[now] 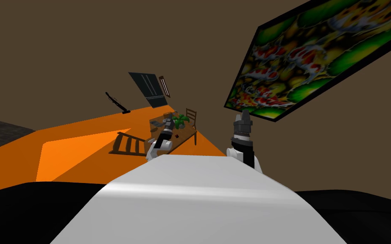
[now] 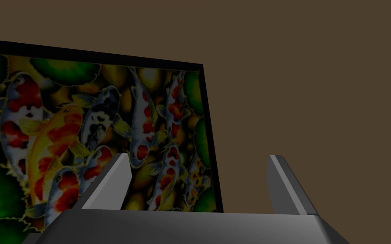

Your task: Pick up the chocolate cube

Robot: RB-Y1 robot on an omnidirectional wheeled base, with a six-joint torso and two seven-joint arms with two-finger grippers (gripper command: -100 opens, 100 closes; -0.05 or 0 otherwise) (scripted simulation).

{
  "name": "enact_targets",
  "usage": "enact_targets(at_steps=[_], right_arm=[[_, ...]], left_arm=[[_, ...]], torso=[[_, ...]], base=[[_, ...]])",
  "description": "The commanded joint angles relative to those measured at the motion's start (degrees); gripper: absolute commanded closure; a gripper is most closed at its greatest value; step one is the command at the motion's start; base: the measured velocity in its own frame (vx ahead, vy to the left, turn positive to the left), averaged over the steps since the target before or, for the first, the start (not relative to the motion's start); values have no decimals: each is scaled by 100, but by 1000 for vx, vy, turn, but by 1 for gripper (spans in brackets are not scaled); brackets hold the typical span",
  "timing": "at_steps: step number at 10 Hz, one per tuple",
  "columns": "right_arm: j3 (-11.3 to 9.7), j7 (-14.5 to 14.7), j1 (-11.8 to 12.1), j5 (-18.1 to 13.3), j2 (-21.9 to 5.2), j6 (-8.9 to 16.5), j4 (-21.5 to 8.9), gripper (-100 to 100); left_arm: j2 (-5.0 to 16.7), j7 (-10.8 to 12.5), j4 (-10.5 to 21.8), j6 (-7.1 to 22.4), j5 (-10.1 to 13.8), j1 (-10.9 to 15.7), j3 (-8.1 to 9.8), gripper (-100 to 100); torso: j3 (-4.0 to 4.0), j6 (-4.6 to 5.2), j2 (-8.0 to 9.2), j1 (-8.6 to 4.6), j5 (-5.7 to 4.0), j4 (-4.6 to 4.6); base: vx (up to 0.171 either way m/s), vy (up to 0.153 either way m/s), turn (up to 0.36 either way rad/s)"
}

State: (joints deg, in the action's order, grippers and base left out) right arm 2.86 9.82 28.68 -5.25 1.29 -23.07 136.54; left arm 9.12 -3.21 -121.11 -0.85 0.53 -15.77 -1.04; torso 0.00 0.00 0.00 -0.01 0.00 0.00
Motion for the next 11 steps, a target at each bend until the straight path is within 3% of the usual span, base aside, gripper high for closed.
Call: enact_targets(at_steps=[1,7,8,11], right_arm=[[0,0,0,0,0,0,0,0],[0,0,0,0,0,0,0,0],[0,0,0,0,0,0,0,0],[0,0,0,0,0,0,0,0]], left_arm=[[9,-34,234,286,0,143,-20,-100],[56,-85,763,1051,36,476,-19,-100],[56,-85,763,1075,36,476,-19,-100],[99,-119,1154,1486,79,683,-6,-100]], torso=[[0,0,0,0,0,0],[0,0,0,1,0,0],[0,0,-1,2,0,0],[0,0,-1,2,0,0]], base=[[-7,-6,20],[-1,-1,0],[0,0,0],[1,2,-12]])
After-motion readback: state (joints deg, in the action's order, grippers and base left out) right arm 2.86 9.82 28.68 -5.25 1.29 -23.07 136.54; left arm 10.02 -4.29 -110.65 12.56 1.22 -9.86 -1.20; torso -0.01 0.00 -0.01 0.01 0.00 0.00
